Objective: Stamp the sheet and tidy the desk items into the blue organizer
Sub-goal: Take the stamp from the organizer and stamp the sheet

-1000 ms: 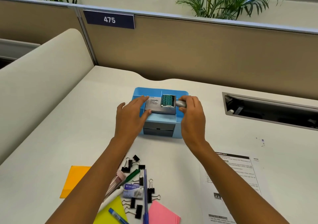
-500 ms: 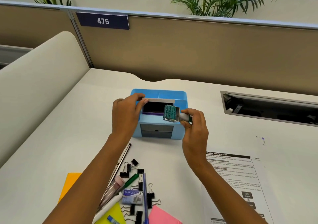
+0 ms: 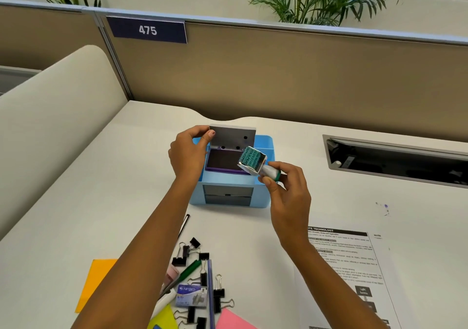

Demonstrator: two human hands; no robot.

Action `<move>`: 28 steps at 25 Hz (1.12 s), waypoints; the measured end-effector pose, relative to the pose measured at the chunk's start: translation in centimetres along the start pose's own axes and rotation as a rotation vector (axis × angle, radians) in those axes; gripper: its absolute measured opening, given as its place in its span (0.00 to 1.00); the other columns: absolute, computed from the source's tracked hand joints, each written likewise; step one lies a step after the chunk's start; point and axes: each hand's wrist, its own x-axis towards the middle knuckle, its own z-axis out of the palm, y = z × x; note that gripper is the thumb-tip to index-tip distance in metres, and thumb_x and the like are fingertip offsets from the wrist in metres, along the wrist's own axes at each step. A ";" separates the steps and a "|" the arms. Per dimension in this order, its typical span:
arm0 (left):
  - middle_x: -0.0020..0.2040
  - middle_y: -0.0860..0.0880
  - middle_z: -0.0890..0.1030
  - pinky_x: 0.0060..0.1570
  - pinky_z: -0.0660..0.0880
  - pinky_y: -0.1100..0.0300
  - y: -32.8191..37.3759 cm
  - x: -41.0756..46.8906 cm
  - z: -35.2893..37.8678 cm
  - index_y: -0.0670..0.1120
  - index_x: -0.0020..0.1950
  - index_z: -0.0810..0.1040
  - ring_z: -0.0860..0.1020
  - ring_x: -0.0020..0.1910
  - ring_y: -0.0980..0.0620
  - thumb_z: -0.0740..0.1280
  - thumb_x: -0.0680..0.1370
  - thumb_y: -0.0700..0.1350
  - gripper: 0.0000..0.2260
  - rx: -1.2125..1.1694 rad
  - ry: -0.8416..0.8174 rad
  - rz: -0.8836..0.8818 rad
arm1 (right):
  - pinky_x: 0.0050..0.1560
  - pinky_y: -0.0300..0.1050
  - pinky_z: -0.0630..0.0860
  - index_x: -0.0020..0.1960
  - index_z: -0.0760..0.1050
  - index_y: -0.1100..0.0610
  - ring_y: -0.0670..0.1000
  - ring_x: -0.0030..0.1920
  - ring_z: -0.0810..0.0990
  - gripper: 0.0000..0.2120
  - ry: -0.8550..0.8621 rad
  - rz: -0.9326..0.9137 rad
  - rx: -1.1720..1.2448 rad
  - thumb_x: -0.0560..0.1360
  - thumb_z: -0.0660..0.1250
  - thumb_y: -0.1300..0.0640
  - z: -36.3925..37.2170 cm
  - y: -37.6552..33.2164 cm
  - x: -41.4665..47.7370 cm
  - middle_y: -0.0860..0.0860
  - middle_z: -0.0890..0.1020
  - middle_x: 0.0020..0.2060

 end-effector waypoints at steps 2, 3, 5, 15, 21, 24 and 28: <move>0.55 0.49 0.82 0.55 0.76 0.44 -0.1 -0.1 0.3 0.48 0.57 0.81 0.80 0.52 0.48 0.66 0.76 0.54 0.15 0.026 0.006 -0.012 | 0.45 0.28 0.76 0.57 0.72 0.56 0.48 0.57 0.78 0.13 0.008 0.004 0.016 0.73 0.68 0.57 -0.1 -0.3 -0.1 0.48 0.76 0.55; 0.56 0.48 0.82 0.57 0.75 0.44 -0.2 -0.1 0.4 0.47 0.57 0.80 0.79 0.53 0.47 0.66 0.76 0.54 0.15 0.039 0.007 -0.015 | 0.44 0.27 0.76 0.56 0.72 0.56 0.49 0.57 0.78 0.13 0.029 0.011 0.023 0.73 0.69 0.57 -0.1 -0.5 -0.2 0.47 0.76 0.55; 0.57 0.48 0.82 0.58 0.74 0.44 -0.2 -0.2 0.4 0.47 0.58 0.80 0.78 0.54 0.47 0.66 0.76 0.54 0.16 0.043 0.006 -0.008 | 0.43 0.27 0.76 0.56 0.73 0.57 0.50 0.55 0.79 0.13 0.078 0.002 0.026 0.73 0.69 0.56 0.0 -1.1 -0.1 0.48 0.76 0.54; 0.57 0.47 0.82 0.58 0.74 0.44 -0.7 -0.2 0.5 0.47 0.60 0.79 0.78 0.55 0.47 0.65 0.77 0.53 0.16 0.024 0.007 0.013 | 0.42 0.24 0.73 0.49 0.75 0.60 0.45 0.38 0.76 0.16 0.081 -0.157 -0.194 0.70 0.73 0.50 1.9 -5.0 3.3 0.48 0.77 0.41; 0.56 0.47 0.82 0.57 0.74 0.44 -0.7 -0.3 0.5 0.47 0.59 0.79 0.78 0.54 0.48 0.65 0.77 0.52 0.15 0.015 0.013 0.013 | 0.40 0.31 0.74 0.46 0.76 0.60 0.48 0.38 0.77 0.17 -0.039 -0.154 -0.321 0.68 0.72 0.47 3.1 -5.7 6.2 0.53 0.81 0.39; 0.56 0.48 0.82 0.57 0.74 0.44 -0.7 -0.3 0.5 0.47 0.59 0.80 0.79 0.54 0.49 0.65 0.77 0.52 0.14 0.014 0.017 0.010 | 0.41 0.33 0.73 0.47 0.77 0.61 0.49 0.39 0.77 0.17 -0.093 -0.170 -0.364 0.68 0.72 0.48 3.6 -5.7 6.8 0.55 0.82 0.41; 0.56 0.47 0.82 0.57 0.74 0.44 -0.7 -0.3 0.5 0.47 0.59 0.80 0.79 0.53 0.48 0.65 0.77 0.52 0.14 0.021 0.013 0.017 | 0.43 0.39 0.76 0.49 0.77 0.62 0.50 0.40 0.78 0.17 -0.131 -0.194 -0.424 0.69 0.72 0.48 4.2 -5.3 6.8 0.56 0.82 0.42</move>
